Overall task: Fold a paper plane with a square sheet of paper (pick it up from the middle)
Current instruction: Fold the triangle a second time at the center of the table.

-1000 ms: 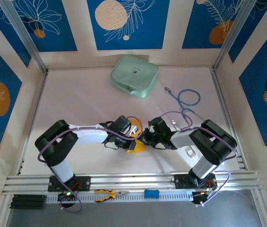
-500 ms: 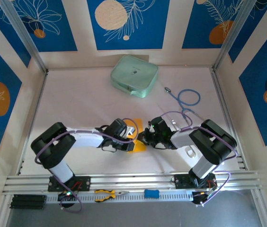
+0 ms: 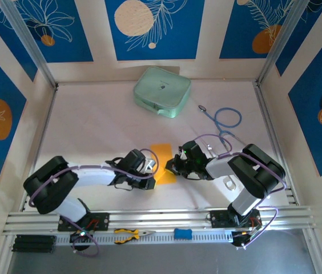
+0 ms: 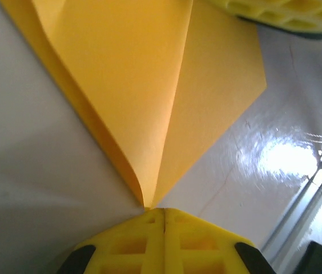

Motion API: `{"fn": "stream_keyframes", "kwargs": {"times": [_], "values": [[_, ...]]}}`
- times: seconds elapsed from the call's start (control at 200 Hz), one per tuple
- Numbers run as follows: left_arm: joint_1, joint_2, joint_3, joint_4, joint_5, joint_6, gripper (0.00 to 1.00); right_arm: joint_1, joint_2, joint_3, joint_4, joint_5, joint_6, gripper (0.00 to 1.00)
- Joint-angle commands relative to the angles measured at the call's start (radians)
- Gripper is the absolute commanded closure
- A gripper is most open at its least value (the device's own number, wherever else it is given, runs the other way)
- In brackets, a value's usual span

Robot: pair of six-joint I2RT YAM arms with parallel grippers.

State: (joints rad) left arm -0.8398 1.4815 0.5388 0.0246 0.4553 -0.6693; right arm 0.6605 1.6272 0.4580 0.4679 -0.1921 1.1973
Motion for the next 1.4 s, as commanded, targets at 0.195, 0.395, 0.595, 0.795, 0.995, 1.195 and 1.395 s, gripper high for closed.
{"fn": "stream_keyframes", "kwargs": {"times": [0.195, 0.395, 0.595, 0.795, 0.995, 1.195, 1.395], "values": [[0.014, -0.108, 0.073, -0.047, -0.032, -0.011, 0.95, -0.008, 0.051, -0.025, -0.156, 0.053, -0.008, 1.00], [0.024, 0.053, 0.155, 0.021, -0.021, -0.009, 0.97, -0.006, 0.052, -0.023, -0.154, 0.054, -0.004, 1.00], [0.026, 0.131, 0.183, 0.102, 0.006, -0.002, 0.96, -0.002, 0.048, -0.027, -0.157, 0.055, -0.002, 1.00], [0.028, 0.193, 0.190, 0.105, -0.003, -0.002, 0.95, 0.000, 0.053, -0.026, -0.156, 0.056, -0.002, 1.00], [0.034, 0.247, 0.177, 0.020, -0.042, -0.019, 0.99, 0.002, 0.069, -0.026, -0.152, 0.056, -0.001, 1.00], [0.035, 0.213, 0.064, 0.104, 0.019, -0.106, 0.97, 0.002, 0.074, -0.032, -0.156, 0.061, -0.002, 1.00], [0.036, 0.136, 0.035, 0.021, -0.002, -0.089, 0.95, 0.002, 0.073, -0.025, -0.170, 0.065, -0.007, 1.00]]}}
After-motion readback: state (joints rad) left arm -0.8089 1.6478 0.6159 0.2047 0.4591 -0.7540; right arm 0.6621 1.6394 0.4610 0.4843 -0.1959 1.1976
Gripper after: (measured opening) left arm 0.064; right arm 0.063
